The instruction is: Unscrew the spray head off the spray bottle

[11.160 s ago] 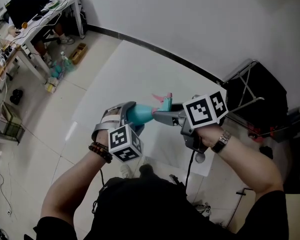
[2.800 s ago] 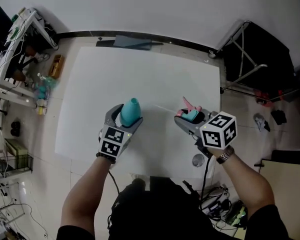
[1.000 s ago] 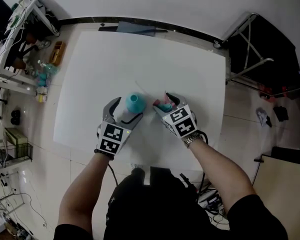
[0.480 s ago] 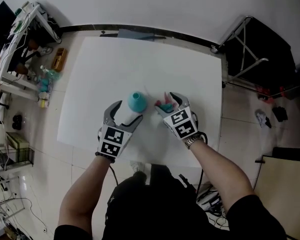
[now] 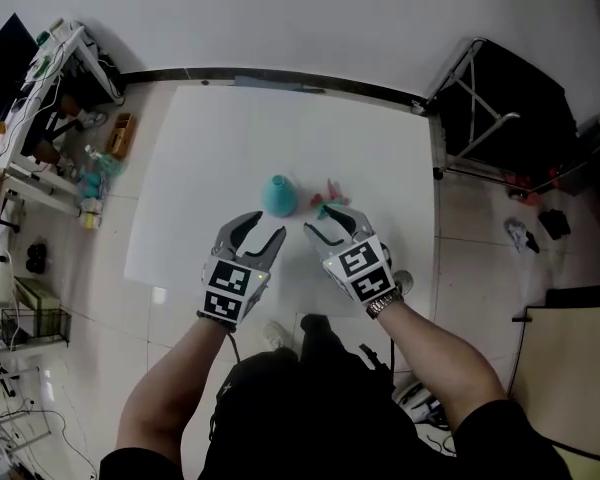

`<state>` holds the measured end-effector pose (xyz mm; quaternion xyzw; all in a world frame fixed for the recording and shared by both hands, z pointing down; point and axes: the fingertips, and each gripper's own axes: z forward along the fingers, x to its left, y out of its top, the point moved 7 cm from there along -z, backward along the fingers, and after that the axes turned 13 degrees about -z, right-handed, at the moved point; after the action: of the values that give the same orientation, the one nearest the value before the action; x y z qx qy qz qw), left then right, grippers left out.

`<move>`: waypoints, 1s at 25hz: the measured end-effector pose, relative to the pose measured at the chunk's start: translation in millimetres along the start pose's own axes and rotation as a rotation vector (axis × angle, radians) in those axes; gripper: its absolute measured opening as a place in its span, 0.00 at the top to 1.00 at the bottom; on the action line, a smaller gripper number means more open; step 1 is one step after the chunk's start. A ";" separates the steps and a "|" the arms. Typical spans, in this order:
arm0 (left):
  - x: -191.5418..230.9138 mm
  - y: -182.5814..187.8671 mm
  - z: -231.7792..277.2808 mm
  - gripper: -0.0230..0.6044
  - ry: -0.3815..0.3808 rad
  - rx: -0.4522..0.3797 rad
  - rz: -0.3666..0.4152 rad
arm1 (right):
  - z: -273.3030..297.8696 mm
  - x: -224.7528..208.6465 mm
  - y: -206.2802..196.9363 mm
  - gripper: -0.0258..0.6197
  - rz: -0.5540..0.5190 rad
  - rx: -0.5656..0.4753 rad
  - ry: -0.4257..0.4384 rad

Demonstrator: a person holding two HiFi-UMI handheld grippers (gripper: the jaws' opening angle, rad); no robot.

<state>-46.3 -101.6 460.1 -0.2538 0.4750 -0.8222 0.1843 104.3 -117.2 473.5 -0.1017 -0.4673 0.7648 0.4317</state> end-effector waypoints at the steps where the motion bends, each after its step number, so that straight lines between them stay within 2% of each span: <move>1: -1.6 2.1 -5.2 0.64 -0.003 -0.010 0.000 | -5.1 6.4 5.3 0.69 -0.007 -0.010 0.000; 6: -16.2 10.6 -24.5 0.78 -0.021 -0.047 0.013 | -32.0 27.1 24.5 0.97 -0.028 -0.030 -0.038; 12: -33.2 18.9 -41.6 0.94 -0.040 -0.065 0.049 | -51.2 39.5 40.4 0.97 0.002 -0.027 -0.078; 25: -48.1 20.9 -68.6 0.94 -0.067 -0.033 0.064 | -72.5 62.5 60.2 0.97 0.024 -0.039 -0.133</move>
<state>-47.0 -38.3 401.4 -0.2691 0.4899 -0.7990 0.2219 72.9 -36.1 401.3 -0.0648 -0.5087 0.7657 0.3882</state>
